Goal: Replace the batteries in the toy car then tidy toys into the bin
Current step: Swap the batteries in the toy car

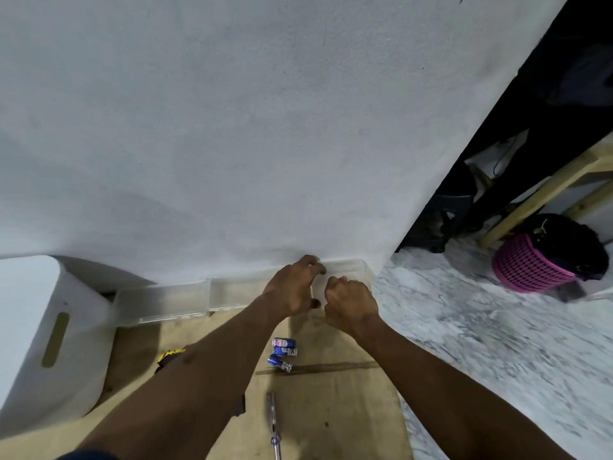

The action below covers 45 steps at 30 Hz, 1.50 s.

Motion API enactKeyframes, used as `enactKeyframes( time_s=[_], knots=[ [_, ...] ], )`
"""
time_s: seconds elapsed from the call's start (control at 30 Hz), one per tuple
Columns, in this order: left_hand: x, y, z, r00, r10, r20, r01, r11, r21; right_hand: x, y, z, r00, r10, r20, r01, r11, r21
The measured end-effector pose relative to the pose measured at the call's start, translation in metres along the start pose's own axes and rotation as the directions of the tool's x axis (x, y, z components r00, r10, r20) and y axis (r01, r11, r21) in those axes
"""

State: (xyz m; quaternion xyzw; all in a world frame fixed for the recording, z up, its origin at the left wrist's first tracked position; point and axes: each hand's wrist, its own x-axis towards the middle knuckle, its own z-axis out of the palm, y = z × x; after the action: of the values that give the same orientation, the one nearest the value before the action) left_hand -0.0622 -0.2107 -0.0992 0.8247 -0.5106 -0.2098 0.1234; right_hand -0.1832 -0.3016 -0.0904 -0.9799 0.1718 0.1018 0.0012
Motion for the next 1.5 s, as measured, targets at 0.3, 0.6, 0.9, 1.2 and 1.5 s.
enactKeyframes(
  time_s=[0.3, 0.6, 0.9, 1.2, 1.5],
  knots=[
    [0.004, 0.004, 0.016, 0.997, 0.008, -0.072, -0.005, 0.999, 0.037, -0.003, 0.024, -0.02, 0.975, -0.189, -0.118, 0.167, 0.971, -0.171],
    [-0.011, -0.001, 0.004, 0.962, 0.014, -0.274, -0.108, 0.938, -0.33, -0.004, 0.059, -0.056, 0.972, -0.049, -0.23, 0.057, 0.998, 0.029],
    [0.001, -0.008, -0.001, 0.944, -0.09, -0.319, -0.101, 0.838, -0.537, 0.001, 0.05, -0.011, 0.964, -0.206, -0.17, 0.223, 0.971, 0.089],
    [0.006, -0.009, 0.003, 0.916, -0.114, -0.385, -0.127, 0.827, -0.547, 0.044, 0.033, 0.003, 0.953, -0.243, 0.18, 0.213, 0.962, 0.171],
    [-0.004, -0.006, 0.006, 0.919, -0.045, -0.393, -0.16, 0.866, -0.474, -0.012, 0.039, -0.003, 0.732, -0.036, -0.681, 0.339, 0.885, 0.318]
  ],
)
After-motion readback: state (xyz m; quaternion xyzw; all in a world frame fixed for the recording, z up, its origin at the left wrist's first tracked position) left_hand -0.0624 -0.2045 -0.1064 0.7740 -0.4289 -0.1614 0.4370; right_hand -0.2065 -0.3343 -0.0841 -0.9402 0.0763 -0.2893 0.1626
